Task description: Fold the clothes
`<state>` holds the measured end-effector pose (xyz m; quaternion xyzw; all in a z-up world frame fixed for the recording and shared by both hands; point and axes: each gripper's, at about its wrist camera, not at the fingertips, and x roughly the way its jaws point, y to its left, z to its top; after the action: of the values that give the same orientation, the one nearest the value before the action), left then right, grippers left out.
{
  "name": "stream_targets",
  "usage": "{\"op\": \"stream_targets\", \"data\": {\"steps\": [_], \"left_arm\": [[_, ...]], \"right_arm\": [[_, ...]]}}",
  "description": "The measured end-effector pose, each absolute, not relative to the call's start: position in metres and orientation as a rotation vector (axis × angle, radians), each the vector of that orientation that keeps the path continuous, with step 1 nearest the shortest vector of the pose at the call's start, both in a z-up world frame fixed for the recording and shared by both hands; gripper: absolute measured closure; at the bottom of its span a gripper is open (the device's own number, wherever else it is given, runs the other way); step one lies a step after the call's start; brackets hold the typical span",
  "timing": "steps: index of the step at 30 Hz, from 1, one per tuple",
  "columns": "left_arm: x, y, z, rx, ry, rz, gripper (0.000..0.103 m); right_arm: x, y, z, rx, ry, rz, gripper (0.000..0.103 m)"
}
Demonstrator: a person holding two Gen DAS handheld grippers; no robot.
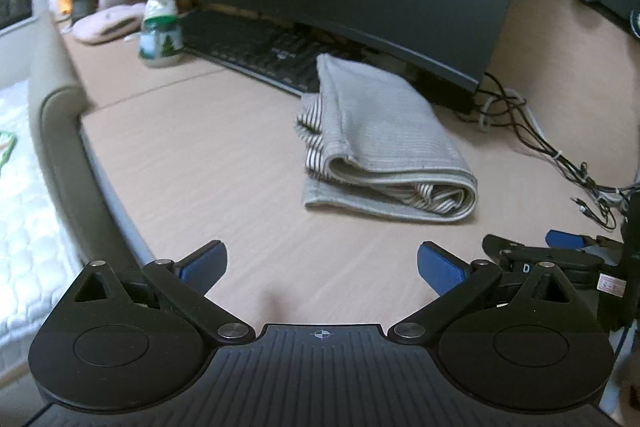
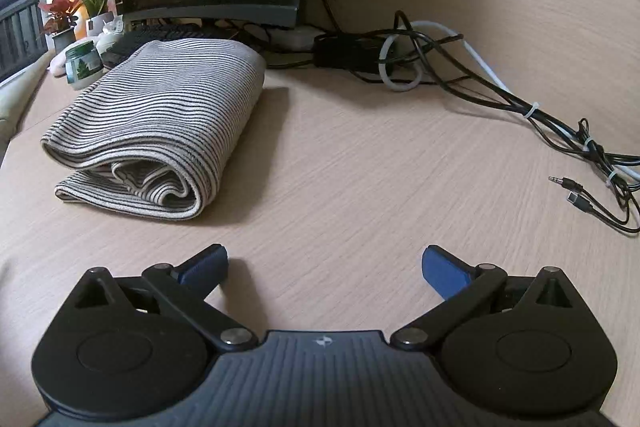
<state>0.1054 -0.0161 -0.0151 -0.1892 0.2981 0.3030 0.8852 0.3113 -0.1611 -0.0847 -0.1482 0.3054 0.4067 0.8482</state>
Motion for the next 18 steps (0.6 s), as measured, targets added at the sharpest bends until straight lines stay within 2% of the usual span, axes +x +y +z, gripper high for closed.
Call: {"op": "stream_targets", "data": {"steps": [18], "left_arm": [[0.094,-0.048,-0.012,-0.348,0.651,0.654,0.0]], "right_arm": [[0.313,-0.163,-0.084,-0.314,0.645,0.874,0.0]]}}
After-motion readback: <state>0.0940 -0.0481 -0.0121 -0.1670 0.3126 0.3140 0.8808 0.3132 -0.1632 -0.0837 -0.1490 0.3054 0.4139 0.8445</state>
